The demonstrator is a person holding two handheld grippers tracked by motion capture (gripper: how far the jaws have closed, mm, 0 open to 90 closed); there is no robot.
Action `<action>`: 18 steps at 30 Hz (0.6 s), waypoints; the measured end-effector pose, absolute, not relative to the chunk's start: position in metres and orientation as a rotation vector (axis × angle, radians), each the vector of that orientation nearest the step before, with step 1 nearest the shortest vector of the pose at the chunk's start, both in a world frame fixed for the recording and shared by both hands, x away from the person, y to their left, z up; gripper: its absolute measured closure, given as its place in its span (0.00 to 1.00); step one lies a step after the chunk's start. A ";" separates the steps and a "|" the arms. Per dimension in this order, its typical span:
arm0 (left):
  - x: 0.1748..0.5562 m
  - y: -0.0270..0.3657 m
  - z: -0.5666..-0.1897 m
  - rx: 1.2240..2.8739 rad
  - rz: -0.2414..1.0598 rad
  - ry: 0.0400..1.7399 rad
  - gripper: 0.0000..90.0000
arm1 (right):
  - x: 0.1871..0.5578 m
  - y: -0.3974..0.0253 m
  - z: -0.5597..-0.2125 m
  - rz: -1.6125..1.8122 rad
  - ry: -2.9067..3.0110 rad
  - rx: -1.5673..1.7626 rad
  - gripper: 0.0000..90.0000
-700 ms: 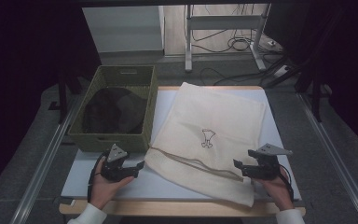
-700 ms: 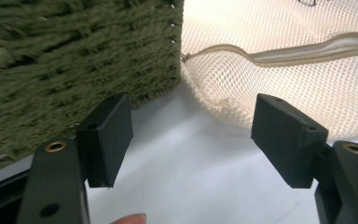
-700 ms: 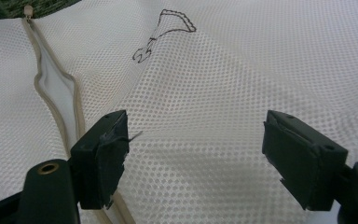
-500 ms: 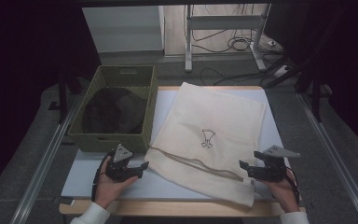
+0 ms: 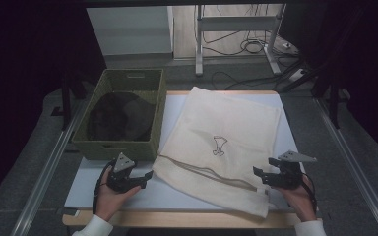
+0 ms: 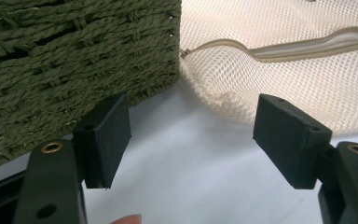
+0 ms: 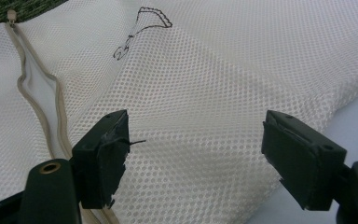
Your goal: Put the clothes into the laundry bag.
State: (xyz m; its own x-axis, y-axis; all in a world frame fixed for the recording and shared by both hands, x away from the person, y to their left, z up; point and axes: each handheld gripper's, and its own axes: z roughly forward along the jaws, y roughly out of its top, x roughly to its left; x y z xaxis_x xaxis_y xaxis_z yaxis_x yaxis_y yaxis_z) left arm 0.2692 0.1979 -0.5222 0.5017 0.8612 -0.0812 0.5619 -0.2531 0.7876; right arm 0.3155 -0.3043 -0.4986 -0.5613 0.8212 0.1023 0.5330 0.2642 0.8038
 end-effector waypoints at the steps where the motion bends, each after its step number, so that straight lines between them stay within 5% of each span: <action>1: 0.268 0.199 -0.523 1.959 0.453 1.177 0.31 | 0.317 -0.304 -0.498 1.202 2.206 1.237 0.26; 18: 0.268 0.197 -0.520 2.007 0.479 1.159 0.30 | 0.316 -0.284 -0.481 1.210 2.208 1.207 0.28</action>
